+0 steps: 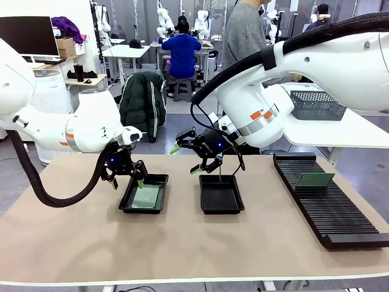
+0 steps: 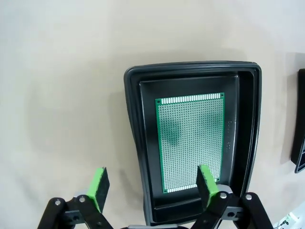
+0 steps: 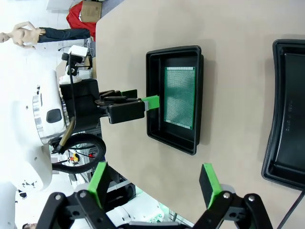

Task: Inspect and transfer BCBs to ESD trays.
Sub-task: Pick up the ESD tray and place it on the left side of the table.

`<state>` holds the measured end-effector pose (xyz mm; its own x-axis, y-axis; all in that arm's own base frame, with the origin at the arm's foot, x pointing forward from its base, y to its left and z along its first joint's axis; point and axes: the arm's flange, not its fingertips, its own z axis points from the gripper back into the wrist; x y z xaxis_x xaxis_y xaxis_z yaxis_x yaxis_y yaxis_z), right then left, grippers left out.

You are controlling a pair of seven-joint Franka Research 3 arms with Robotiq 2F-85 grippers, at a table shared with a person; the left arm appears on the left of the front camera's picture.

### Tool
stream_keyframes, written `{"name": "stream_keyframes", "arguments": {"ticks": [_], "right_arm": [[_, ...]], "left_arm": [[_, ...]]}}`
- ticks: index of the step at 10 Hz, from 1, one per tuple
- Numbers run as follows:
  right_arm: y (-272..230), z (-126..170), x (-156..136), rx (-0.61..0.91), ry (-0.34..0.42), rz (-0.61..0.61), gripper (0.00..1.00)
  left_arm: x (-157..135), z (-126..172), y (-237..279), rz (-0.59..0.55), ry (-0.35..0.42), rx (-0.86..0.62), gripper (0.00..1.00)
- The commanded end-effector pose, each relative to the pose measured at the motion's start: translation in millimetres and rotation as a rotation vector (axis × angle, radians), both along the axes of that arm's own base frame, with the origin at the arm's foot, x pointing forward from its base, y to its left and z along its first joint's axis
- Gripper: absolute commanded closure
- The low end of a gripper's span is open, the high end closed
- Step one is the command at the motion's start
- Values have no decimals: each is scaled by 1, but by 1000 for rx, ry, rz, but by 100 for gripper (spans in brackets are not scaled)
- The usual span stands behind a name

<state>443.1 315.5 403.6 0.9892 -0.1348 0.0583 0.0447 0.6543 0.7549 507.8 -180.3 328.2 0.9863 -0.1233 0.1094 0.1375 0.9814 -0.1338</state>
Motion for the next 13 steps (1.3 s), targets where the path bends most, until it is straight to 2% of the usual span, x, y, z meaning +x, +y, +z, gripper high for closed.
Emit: {"name": "stream_keyframes", "arguments": {"ticks": [1, 2, 4, 7, 12, 13], "right_arm": [[2, 2, -1, -9, 3, -21, 0], [2, 2, -1, -9, 3, -21, 0], [2, 2, -1, -9, 3, -21, 0], [2, 2, -1, -9, 3, -21, 0], [2, 2, -1, -9, 3, -21, 0], [2, 2, -1, -9, 3, -21, 0]], "left_arm": [[4, 1, 0, 26, 5, 39, 2], [5, -1, 1, 26, 13, 44, 2], [9, -3, 2, 26, 18, 65, 14], [14, -13, 2, 15, 28, 70, 39], [22, -21, -2, -1, 7, 69, 71], [23, -20, -2, 4, 9, 73, 81]]}}
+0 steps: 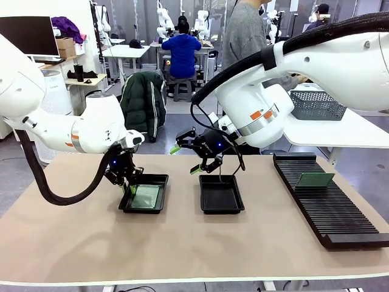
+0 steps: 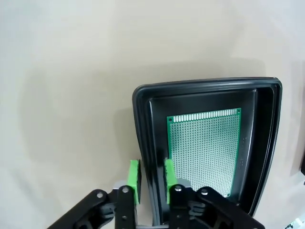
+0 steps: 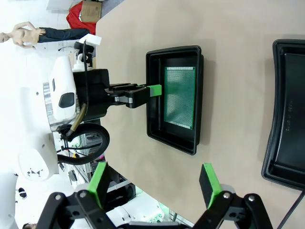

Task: Inspect and transfer BCBs to ESD trays.
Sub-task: Pick up the ESD tray and place it on the left side of the table.

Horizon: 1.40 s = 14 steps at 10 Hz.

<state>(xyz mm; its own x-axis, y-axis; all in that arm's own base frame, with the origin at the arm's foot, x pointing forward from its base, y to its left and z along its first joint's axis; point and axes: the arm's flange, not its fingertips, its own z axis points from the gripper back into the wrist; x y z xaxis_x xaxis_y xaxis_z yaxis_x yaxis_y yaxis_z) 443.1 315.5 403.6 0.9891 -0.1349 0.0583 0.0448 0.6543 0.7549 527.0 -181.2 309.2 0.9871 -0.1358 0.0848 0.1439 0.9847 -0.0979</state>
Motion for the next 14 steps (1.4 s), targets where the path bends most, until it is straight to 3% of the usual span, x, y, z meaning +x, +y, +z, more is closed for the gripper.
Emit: {"name": "stream_keyframes", "arguments": {"ticks": [1, 2, 14], "right_arm": [[2, 2, -1, -9, 3, -21, 0], [2, 2, -1, -9, 3, -21, 0], [2, 2, -1, -9, 3, -21, 0]], "left_arm": [[4, -1, -1, 14, -9, 30, 88], [3, 0, -2, 13, -6, 34, 100], [1, 0, 0, -1, 0, 2, 100]]}}
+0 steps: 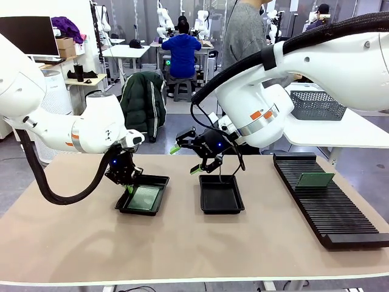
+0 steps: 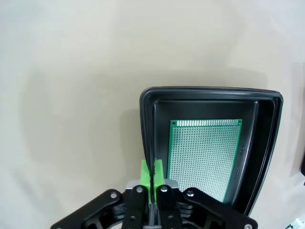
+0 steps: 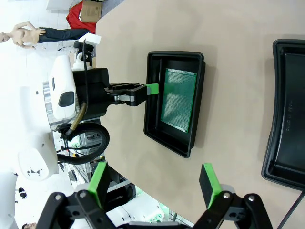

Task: Inspect and transfer BCBs to ESD trays.
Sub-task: Pick up the ESD tray and place it on the left side of the table.

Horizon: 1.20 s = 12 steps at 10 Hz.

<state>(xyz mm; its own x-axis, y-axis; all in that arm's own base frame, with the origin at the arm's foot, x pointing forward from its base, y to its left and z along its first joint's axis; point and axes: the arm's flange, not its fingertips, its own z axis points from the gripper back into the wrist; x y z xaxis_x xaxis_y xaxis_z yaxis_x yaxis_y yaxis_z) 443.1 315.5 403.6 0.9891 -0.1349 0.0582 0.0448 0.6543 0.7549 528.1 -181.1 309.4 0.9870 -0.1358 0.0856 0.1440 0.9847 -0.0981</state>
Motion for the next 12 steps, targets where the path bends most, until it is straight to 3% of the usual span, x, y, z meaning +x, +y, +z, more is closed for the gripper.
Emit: {"name": "stream_keyframes", "arguments": {"ticks": [1, 5, 12], "right_arm": [[2, 2, -1, -9, 3, -21, 0], [2, 2, -1, -9, 3, -21, 0], [2, 2, -1, -9, 3, -21, 0]], "left_arm": [[0, 0, 0, -1, 1, 2, 100], [-6, -1, 35, 74, -19, -25, 97], [-8, 23, 109, 73, -28, 18, 97]]}}
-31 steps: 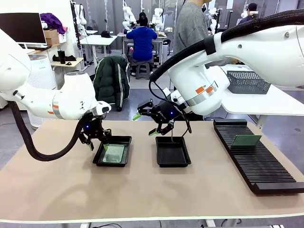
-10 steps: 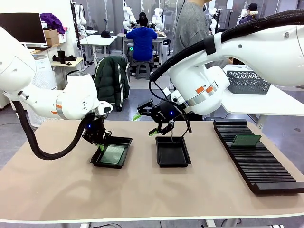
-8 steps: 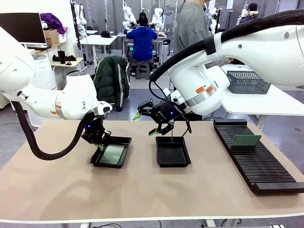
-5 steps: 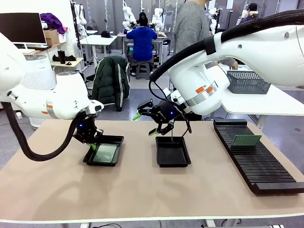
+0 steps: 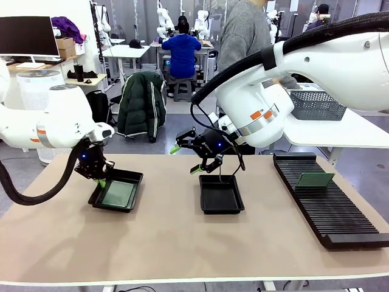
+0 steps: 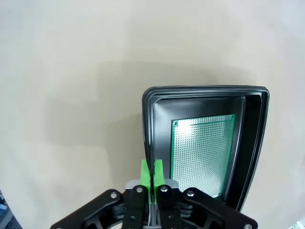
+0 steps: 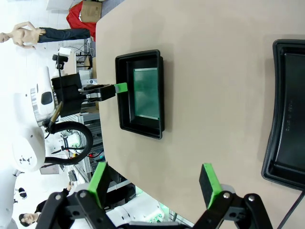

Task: Inspect and transfer BCBs to ESD trays.
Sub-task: Pick up the ESD tray and place it on the left side of the table.

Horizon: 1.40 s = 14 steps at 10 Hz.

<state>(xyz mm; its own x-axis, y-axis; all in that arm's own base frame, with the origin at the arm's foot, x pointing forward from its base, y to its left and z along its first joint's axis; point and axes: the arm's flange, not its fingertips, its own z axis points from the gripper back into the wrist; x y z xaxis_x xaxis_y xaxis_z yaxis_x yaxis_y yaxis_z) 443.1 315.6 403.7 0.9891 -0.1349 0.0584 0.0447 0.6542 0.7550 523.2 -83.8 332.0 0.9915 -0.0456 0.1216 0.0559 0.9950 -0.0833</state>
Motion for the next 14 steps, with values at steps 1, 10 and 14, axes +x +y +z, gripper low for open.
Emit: {"name": "stream_keyframes", "arguments": {"ticks": [1, 10, 14], "right_arm": [[2, 2, -1, -9, 3, -21, 0], [2, 2, -1, -9, 3, -21, 0], [2, 2, -1, -9, 3, -21, 0]], "left_arm": [[-2, -1, 25, -28, 12, 10, 97], [-33, -12, 142, 46, 31, -21, 97], [-38, -11, 174, 67, 43, -48, 97]]}}
